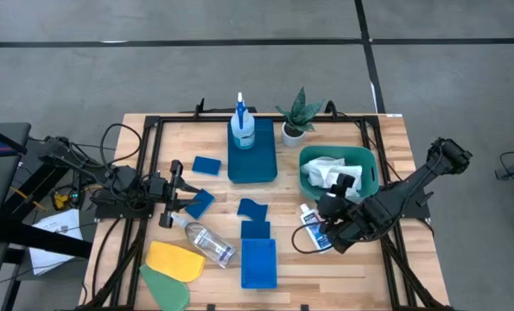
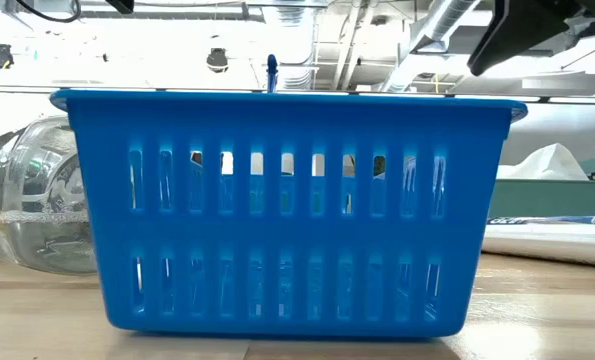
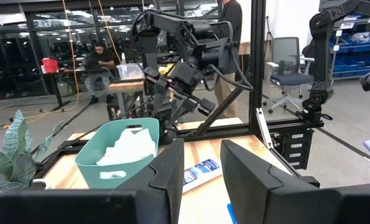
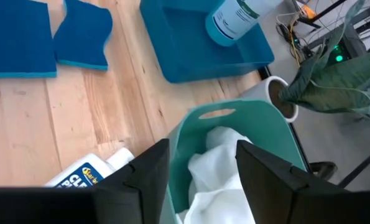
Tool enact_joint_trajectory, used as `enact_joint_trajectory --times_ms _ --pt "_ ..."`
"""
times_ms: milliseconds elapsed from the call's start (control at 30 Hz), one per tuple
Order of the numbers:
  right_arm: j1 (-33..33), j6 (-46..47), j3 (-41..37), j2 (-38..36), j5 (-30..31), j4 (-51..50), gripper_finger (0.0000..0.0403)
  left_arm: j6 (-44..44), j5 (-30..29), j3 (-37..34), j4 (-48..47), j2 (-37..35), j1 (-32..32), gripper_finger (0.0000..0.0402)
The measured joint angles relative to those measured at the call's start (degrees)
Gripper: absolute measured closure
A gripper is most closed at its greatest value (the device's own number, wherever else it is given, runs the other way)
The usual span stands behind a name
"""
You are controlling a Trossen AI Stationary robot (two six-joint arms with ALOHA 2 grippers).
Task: Pick & Place Kitchen Items
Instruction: Put the yellow microfiber towel into the green bin
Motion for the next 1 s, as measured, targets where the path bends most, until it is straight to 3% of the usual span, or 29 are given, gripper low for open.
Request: enact_joint_trajectory --times_ms 467,633,767,1000 --pt "-0.93 -0.09 0.00 0.00 0.11 0.28 0.0228 -1.79 0.17 0.00 -4.43 -0.02 -0.05 0.0300" --pt "-0.90 -0.09 0.00 0.00 0.09 0.71 0.0228 -5.28 6.72 0.02 -7.91 1.72 -1.14 0.0297" --pt "-0.90 -0.08 0.00 0.00 0.09 0.71 0.0228 -3.93 7.29 0.06 -4.57 4.50 -2.50 0.0269" --pt "-0.90 -0.11 0.00 0.00 0.08 1.52 0.0228 3.00 7.37 1.57 2.73 10.31 -5.55 0.0185"
